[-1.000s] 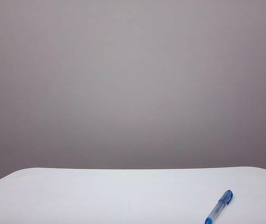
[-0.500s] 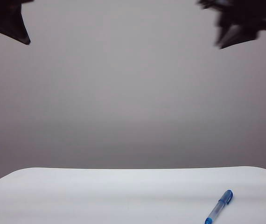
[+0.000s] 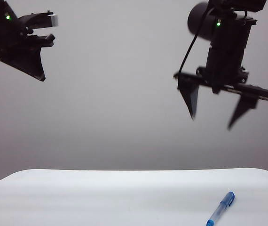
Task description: Pick up the pen and remove the cap.
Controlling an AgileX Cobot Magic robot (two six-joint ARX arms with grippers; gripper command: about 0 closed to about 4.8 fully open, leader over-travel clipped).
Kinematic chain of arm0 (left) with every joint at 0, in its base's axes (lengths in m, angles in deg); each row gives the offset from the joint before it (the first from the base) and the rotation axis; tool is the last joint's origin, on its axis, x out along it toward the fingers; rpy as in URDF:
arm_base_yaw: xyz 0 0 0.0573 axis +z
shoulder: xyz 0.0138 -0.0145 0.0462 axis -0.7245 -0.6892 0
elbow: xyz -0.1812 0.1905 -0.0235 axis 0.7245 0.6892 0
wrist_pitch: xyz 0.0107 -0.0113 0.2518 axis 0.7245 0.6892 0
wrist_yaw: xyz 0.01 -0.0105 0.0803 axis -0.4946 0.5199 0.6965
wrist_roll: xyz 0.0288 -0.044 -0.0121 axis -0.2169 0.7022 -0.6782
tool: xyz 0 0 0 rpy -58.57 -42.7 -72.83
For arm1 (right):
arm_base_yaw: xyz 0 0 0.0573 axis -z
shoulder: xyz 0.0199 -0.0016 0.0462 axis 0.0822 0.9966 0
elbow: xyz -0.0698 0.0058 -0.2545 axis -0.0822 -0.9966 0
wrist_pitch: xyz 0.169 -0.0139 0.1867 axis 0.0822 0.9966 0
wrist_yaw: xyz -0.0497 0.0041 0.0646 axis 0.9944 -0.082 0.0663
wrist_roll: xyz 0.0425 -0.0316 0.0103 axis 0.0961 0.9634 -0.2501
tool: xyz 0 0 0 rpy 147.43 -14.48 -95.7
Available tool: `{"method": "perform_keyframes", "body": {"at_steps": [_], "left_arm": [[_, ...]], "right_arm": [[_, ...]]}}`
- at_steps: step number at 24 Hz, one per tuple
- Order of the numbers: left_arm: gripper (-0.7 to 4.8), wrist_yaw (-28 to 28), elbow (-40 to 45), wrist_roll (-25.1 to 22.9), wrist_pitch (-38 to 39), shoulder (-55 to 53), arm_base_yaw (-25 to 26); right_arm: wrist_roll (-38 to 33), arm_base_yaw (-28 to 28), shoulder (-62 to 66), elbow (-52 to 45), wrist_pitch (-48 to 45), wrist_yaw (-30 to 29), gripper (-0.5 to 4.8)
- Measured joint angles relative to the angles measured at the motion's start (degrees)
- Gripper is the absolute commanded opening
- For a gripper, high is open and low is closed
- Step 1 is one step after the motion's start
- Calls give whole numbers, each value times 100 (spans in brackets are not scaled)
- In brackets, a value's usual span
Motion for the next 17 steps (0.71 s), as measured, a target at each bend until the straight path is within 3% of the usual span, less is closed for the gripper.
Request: {"method": "perform_keyframes", "body": {"at_steps": [3,8,13,17], "left_arm": [[-6,-339,0,-39,-15,-37,-85],[-6,-361,-2,-39,-142,-33,-85],[-6,-358,-2,-39,-149,-33,-83],[-5,-358,-2,-39,-164,-33,-81]], "right_arm": [[-2,39,435,-24,691,-15,479],[-2,-2,916,-35,1176,-367,479],[-101,7,1305,-33,1119,-586,479],[-212,4,1589,-37,800,-870,440]]}}
